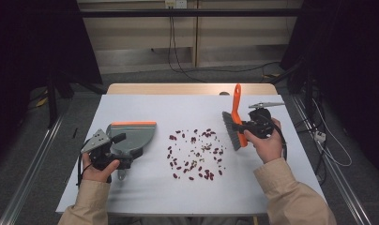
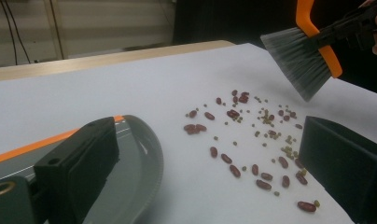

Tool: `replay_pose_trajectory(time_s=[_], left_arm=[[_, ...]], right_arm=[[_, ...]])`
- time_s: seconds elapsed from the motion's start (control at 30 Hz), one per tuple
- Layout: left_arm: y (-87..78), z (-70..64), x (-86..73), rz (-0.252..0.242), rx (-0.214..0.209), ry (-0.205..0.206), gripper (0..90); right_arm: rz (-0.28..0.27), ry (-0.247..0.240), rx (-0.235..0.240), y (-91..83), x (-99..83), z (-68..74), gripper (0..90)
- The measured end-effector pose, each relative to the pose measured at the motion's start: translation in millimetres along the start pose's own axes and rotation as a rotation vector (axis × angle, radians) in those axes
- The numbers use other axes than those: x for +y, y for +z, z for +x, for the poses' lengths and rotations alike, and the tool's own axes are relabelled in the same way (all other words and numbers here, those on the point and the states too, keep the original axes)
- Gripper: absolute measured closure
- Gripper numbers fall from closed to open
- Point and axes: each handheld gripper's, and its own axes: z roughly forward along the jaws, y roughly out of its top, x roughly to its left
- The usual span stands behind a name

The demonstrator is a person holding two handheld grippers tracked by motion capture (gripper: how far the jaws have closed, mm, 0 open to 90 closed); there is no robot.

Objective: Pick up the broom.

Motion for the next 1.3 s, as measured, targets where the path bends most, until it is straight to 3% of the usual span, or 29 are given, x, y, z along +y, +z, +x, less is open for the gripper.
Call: replay_pose_trajectory(time_s=[0.2, 0.87, 1.03, 1.13, 1.3], left_arm=[[-2.3, 2.0, -3.1, 0.002, -0.001, -0.007, 4.8], [0.5, 0.9, -6.5, 0.018, -0.002, 0.000, 4.8], [0.0, 1.7, -6.9, 0.023, -0.002, 0.003, 4.8], [-0.6, 2.3, -7.7, 0.020, 0.002, -0.004, 4.8], [-1.9, 1.9, -7.7, 0.015, 0.006, -0.006, 4.8]], right_arm=[[0.070, 0.010, -0.033, 8.0, -2.3, -7.8, 70.9], [0.053, -0.052, -0.117, 54.6, -2.3, -6.2, 70.1], [0.040, -0.068, -0.129, 55.4, -3.2, -6.1, 67.8], [0.036, -0.071, -0.109, 53.7, -4.0, -4.5, 59.6], [0.023, -0.116, -0.127, 46.0, -8.4, 1.0, 55.0]])
